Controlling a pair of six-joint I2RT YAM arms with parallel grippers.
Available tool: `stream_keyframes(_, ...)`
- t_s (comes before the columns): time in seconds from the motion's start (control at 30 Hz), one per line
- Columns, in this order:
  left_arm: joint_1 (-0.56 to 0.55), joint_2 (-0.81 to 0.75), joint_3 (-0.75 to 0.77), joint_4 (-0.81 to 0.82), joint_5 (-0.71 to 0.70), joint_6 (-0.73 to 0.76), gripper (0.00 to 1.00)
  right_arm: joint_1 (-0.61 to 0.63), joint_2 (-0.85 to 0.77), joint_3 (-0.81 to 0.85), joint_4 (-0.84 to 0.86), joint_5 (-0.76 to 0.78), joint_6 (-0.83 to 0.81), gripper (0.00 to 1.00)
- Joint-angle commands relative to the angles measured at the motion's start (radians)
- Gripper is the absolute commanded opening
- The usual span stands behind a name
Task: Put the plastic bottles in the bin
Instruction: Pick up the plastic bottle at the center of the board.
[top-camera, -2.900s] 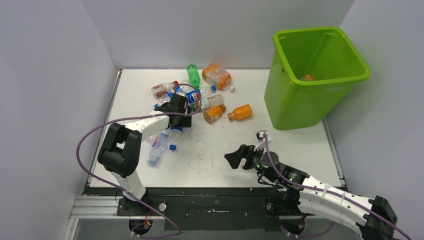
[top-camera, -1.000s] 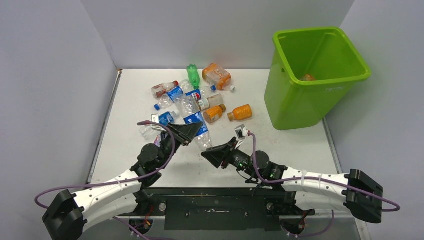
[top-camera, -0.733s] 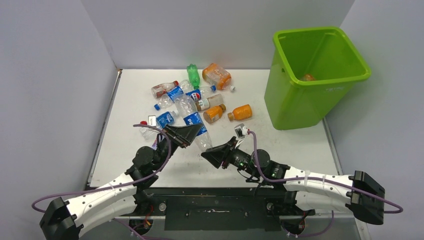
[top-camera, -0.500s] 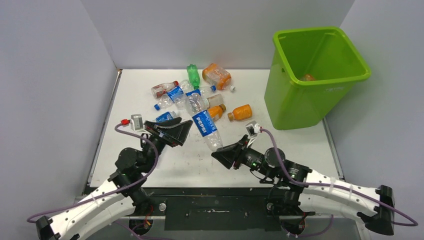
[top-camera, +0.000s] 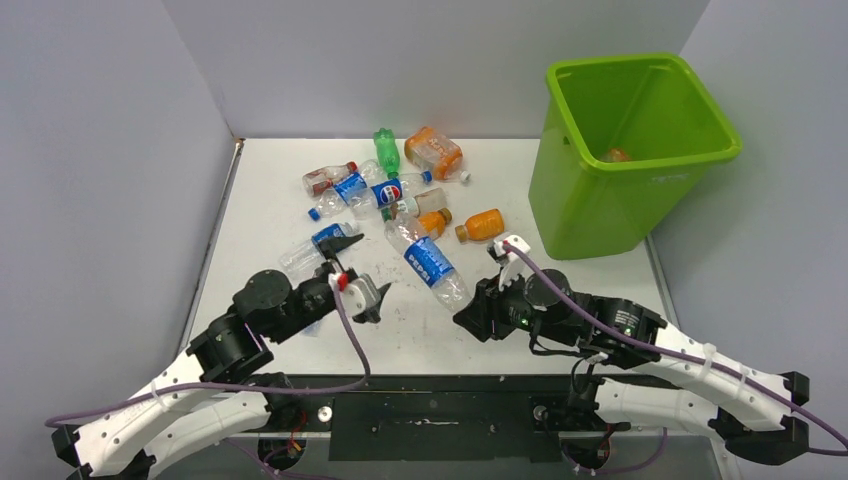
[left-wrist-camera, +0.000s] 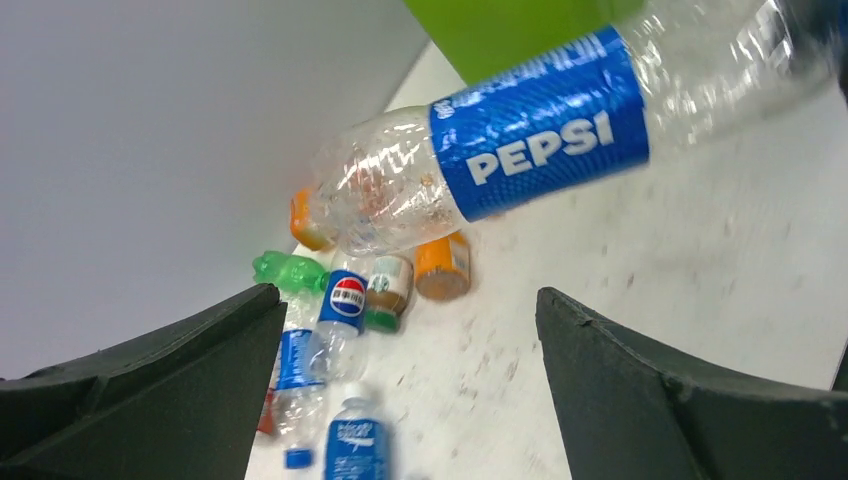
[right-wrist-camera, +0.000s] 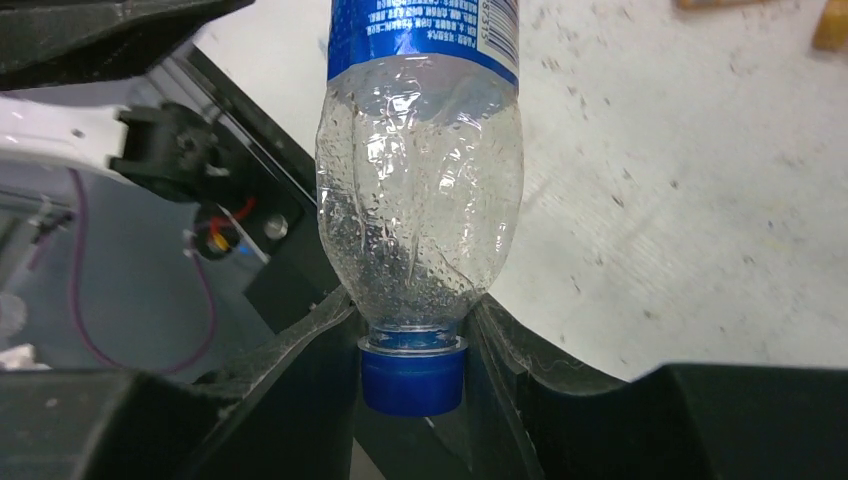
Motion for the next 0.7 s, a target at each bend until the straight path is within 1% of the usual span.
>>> stream_keyframes(0.0,-0.049,-0.007,0.016,-0.163,0.069,0.425,0.96,0.0,0.057,0.082,-0.224,0.014,-0.067,0.05)
stream_keyframes(0.07,-0.082,0.01,0.021,-0.196,0.05,0.513,0.96,0.0,0.083,0.094,-0.254,0.013,-0.078,0.05)
stream_keyframes(0.13,-0.137,0.032,0.013,-0.217,-0.013,0.6,0.96,0.0,0.107,0.104,-0.263,-0.001,-0.087,0.05)
stream_keyframes(0.2,-0.195,0.063,-0.001,-0.214,-0.083,0.681,0.96,0.001,0.13,0.116,-0.262,-0.027,-0.097,0.05)
stream_keyframes(0.27,-0.233,0.09,-0.011,-0.196,-0.111,0.729,0.96,0.0,0.154,0.131,-0.256,-0.047,-0.107,0.05)
stream_keyframes(0.47,-0.245,0.186,0.001,-0.177,-0.073,0.763,0.96,0.0,0.192,0.176,-0.24,-0.128,-0.135,0.05)
stream_keyframes(0.57,-0.244,0.226,-0.005,-0.171,-0.068,0.778,0.96,0.001,0.199,0.188,-0.248,-0.137,-0.148,0.05)
stream_keyframes(0.67,-0.245,0.254,-0.005,-0.148,-0.048,0.762,0.99,0.001,0.2,0.191,-0.252,-0.149,-0.155,0.05)
